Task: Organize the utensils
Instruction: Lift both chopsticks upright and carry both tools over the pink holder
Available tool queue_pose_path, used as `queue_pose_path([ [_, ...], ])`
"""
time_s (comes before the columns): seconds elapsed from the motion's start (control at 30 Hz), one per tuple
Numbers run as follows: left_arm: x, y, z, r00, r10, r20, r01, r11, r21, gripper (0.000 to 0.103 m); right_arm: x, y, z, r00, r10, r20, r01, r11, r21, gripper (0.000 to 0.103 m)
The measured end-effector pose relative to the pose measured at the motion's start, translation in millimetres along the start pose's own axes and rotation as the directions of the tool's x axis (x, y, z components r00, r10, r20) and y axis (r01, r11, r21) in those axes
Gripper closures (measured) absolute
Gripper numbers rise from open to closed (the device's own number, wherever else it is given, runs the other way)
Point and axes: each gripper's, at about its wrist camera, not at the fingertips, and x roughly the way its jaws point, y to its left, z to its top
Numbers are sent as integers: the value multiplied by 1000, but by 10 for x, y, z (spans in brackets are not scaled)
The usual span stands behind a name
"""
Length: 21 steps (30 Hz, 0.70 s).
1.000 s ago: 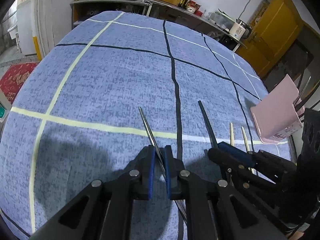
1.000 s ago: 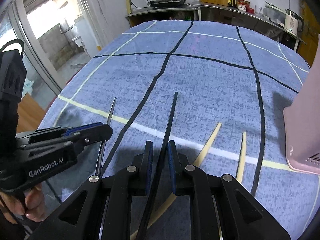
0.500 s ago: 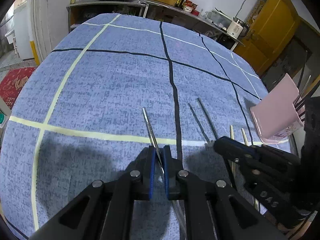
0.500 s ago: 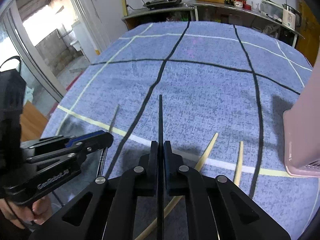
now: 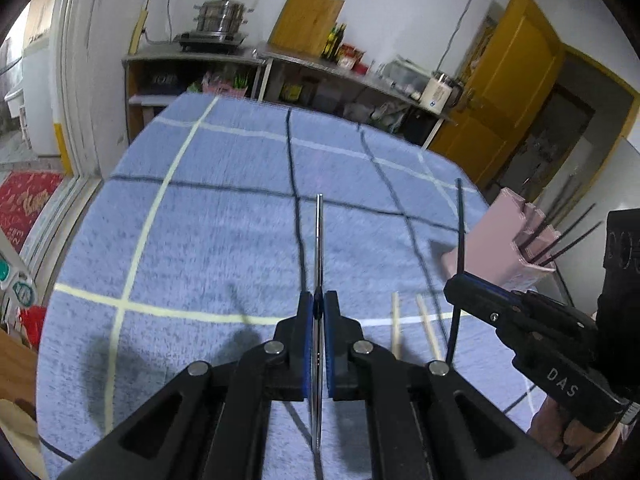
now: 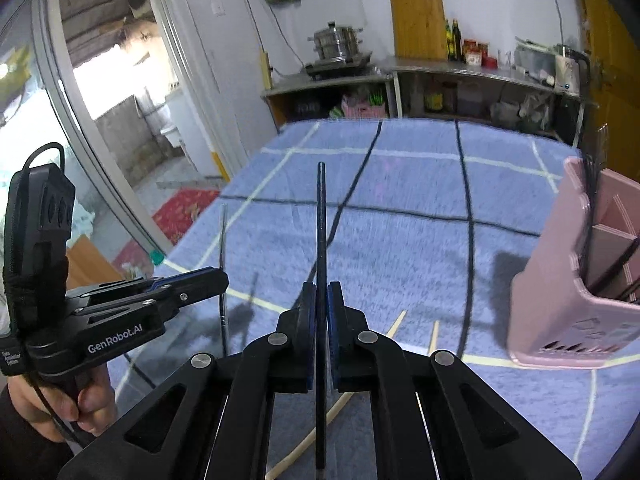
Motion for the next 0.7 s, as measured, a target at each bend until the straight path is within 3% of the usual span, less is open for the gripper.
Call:
queue_pose_path([
  [0.43,-548,-466,226,991,-92,97,83,993,88,98,-705,-25,125,987,-28,156,25,999,23,98],
  [0.7,-615,-753,246,985,-143,96,130,983,128,99,-946,-142,96,978,-57,200,48,998,46,98],
])
